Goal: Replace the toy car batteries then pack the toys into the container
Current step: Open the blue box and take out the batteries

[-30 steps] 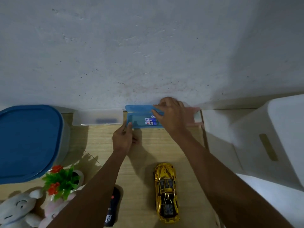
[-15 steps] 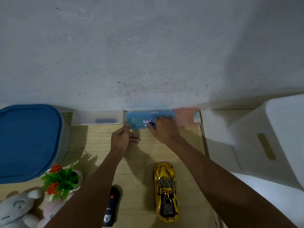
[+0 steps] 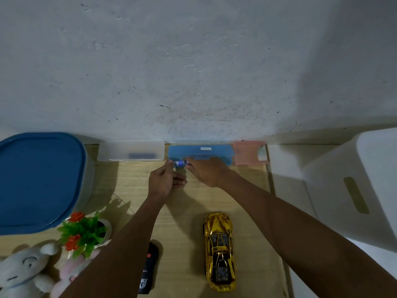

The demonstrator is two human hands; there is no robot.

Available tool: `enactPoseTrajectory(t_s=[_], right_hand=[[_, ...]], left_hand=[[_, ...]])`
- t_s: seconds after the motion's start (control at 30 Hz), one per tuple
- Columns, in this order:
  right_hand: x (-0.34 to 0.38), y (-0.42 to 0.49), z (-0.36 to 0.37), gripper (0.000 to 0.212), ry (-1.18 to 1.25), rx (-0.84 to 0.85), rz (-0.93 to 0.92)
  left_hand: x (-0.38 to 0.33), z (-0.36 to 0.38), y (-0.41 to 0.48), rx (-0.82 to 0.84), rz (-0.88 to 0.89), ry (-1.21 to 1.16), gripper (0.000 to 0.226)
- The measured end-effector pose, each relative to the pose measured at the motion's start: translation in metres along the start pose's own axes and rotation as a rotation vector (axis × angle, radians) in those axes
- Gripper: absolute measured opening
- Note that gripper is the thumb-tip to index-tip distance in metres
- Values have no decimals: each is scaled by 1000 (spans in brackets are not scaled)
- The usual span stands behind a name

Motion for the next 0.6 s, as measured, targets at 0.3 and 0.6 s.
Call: enactPoseTrajectory(t_s=[0.3,0.6], right_hand=[[0,6,4,42,99,14,1],[2,17,15,29,181,-53,42]], left_hand=[[-2,0,-2,-26,26,37,34],[-2,-1,-1,0,17,23,35]])
Point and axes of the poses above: each hand's wrist, its own y-axis towards the middle knuckle, its own z-axis out of the palm, x = y × z, the point moved 5 cm from there along y, towards the middle knuckle, and after that the axes turned 9 degrees about -x, right-handed, at the moved point
